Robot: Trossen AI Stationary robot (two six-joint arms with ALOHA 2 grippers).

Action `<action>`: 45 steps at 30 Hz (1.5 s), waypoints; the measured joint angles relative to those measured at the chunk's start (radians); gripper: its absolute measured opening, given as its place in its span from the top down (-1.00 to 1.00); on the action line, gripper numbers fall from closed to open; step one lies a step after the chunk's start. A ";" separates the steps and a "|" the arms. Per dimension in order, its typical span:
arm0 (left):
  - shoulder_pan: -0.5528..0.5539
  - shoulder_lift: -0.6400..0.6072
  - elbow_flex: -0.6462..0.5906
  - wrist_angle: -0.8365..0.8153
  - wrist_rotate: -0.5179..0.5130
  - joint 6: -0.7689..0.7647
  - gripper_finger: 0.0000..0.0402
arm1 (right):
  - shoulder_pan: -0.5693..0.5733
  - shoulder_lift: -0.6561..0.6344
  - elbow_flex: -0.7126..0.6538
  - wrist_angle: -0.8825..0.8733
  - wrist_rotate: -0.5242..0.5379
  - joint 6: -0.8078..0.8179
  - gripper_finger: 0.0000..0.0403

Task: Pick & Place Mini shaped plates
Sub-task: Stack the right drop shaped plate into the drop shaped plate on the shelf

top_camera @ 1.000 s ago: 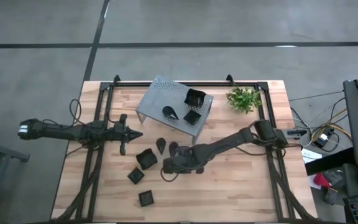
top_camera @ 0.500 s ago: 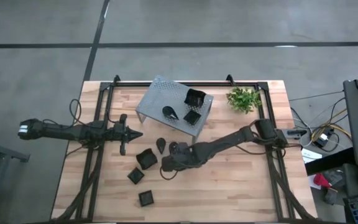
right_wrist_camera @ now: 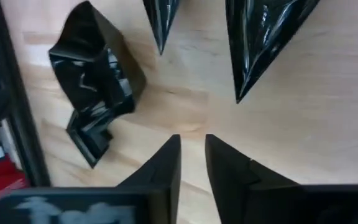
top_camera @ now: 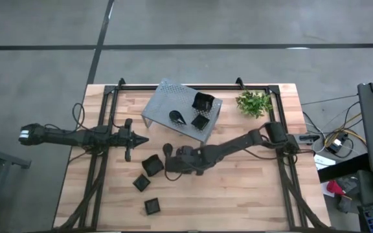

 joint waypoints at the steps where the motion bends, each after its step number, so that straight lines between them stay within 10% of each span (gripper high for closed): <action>1: 0.000 0.000 0.000 0.000 0.000 0.000 1.00 | -0.001 -0.002 0.000 -0.013 -0.008 0.004 0.58; 15: 0.000 0.000 0.000 -0.006 0.000 0.000 1.00 | -0.020 -0.045 -0.071 -0.082 0.000 0.133 0.22; 45: 0.000 0.000 0.000 -0.012 0.000 0.000 1.00 | -0.063 -0.052 -0.159 0.032 -0.011 0.134 0.45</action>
